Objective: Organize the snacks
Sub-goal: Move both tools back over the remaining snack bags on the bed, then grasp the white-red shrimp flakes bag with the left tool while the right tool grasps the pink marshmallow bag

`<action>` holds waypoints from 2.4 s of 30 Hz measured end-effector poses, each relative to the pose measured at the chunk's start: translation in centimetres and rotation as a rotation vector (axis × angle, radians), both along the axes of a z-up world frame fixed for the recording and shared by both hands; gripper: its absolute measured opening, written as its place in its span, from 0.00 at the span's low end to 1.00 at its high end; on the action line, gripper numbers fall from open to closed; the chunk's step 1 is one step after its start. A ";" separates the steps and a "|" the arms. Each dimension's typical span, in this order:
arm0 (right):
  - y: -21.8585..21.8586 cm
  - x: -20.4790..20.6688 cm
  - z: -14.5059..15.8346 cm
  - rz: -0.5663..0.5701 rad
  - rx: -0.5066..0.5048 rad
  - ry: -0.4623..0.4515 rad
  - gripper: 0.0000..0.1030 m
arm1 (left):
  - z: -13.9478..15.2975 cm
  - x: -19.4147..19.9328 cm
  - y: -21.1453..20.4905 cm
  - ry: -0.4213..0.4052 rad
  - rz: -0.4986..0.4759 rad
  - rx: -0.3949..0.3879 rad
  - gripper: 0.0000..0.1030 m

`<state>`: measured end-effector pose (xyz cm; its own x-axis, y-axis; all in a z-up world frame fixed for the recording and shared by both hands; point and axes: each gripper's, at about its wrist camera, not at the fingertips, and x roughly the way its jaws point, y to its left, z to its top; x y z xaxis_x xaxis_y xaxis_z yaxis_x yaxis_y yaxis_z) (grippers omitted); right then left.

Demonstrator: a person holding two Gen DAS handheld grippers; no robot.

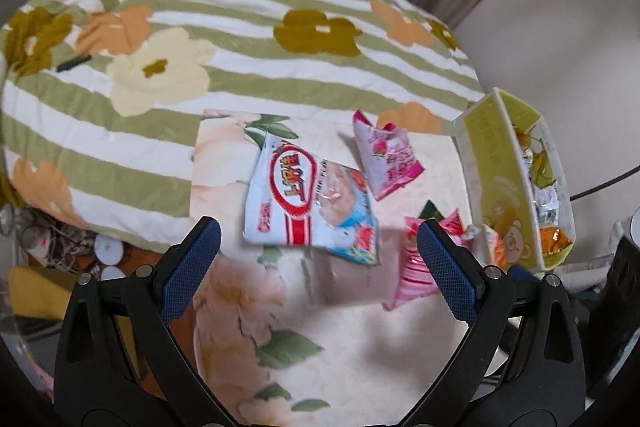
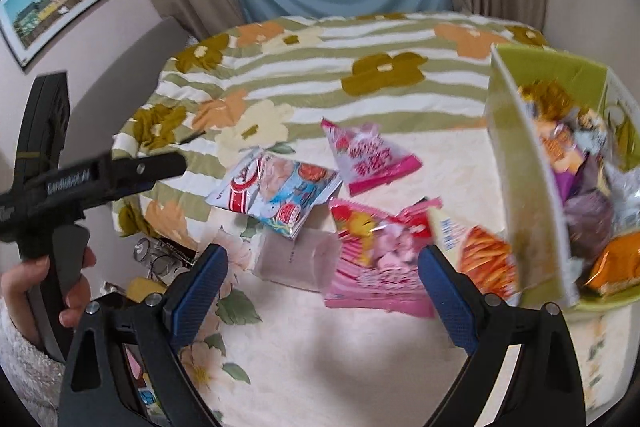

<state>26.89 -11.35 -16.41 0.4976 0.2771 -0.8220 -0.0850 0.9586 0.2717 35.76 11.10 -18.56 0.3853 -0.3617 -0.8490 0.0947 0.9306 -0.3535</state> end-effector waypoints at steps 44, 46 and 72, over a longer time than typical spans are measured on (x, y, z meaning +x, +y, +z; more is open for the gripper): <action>0.4 4.7 -8.4 -0.072 -0.238 0.081 0.92 | -8.8 5.9 -2.5 0.160 -0.109 -0.069 0.51; 0.4 4.9 -8.5 -0.034 -0.241 0.084 0.92 | -8.5 5.7 -1.8 0.158 -0.089 -0.083 0.51; 0.7 5.0 -6.5 0.085 -0.182 0.063 0.67 | -1.7 -0.2 3.6 0.034 0.034 -0.116 0.51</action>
<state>31.93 -10.61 -22.95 0.4248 0.1600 -0.8910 -0.1560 0.9825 0.1020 35.59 14.74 -20.31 0.3705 -0.4455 -0.8151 0.0497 0.8857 -0.4615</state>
